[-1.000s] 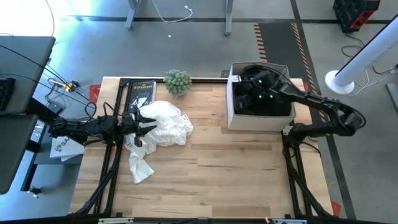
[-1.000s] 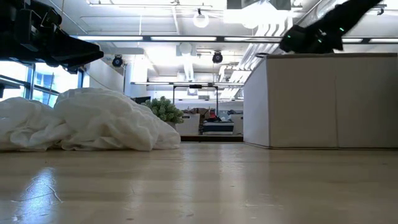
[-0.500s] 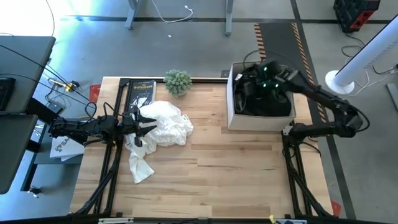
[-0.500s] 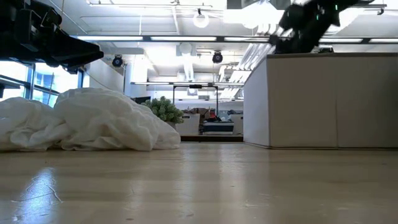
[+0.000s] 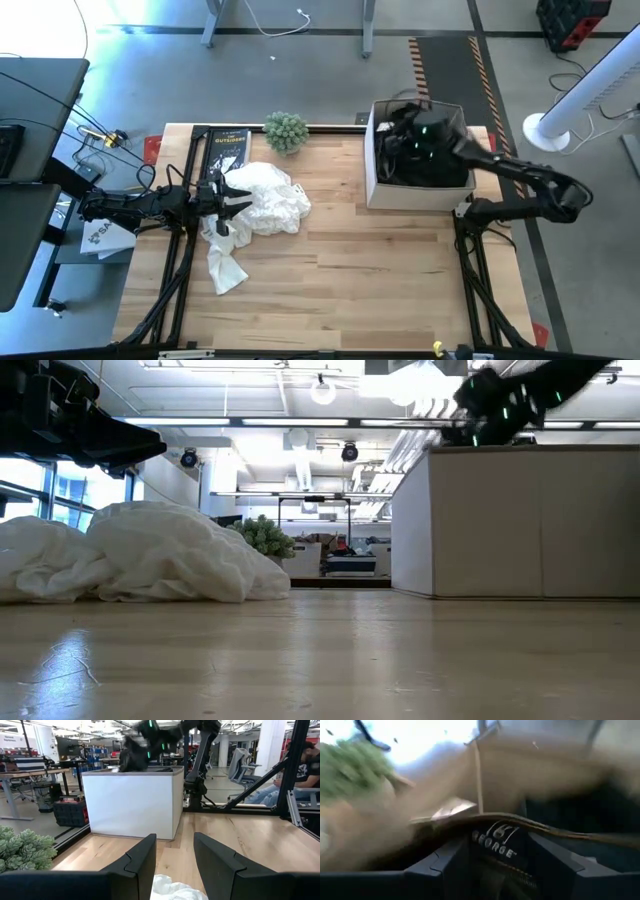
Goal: Sort clothes
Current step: Put the blue pants into the white laundry bin, then put the white shirt into the white laundry bin
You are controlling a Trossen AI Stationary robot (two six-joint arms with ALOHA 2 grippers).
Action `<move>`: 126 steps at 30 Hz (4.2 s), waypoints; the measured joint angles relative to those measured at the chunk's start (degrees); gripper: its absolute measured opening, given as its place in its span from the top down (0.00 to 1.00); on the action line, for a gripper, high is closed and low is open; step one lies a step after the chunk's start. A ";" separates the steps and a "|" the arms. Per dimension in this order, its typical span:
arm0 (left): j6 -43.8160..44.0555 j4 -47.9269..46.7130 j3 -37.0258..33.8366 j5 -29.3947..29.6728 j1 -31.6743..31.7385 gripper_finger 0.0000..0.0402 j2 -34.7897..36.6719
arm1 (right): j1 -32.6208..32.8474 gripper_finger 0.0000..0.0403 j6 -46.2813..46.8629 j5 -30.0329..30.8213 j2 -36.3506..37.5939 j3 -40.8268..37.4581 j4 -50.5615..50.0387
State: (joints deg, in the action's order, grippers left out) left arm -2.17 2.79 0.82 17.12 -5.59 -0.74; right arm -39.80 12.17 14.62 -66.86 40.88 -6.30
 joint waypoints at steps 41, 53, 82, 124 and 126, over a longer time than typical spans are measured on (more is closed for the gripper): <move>0.00 0.02 0.00 -0.02 0.01 0.67 -0.01 | 2.84 0.52 4.14 -0.11 -9.22 -14.96 18.89; 0.00 -0.06 0.00 -0.02 0.00 0.67 0.01 | 6.14 0.52 -0.35 20.04 -2.43 7.32 -3.46; 0.00 0.02 0.00 -0.02 0.01 0.67 -0.01 | 39.03 0.52 -17.27 -11.79 -53.58 47.72 10.92; 0.00 -0.01 0.02 -0.01 -0.01 0.67 0.01 | 36.26 1.00 -51.70 19.74 -27.96 77.99 21.32; 0.00 -0.11 0.02 -0.02 -0.01 0.67 0.00 | 35.65 1.00 -52.67 19.63 -24.89 78.00 21.97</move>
State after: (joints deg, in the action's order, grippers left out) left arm -2.17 2.68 0.84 17.10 -5.61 -0.74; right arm -4.15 -40.49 34.24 -91.75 118.88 15.67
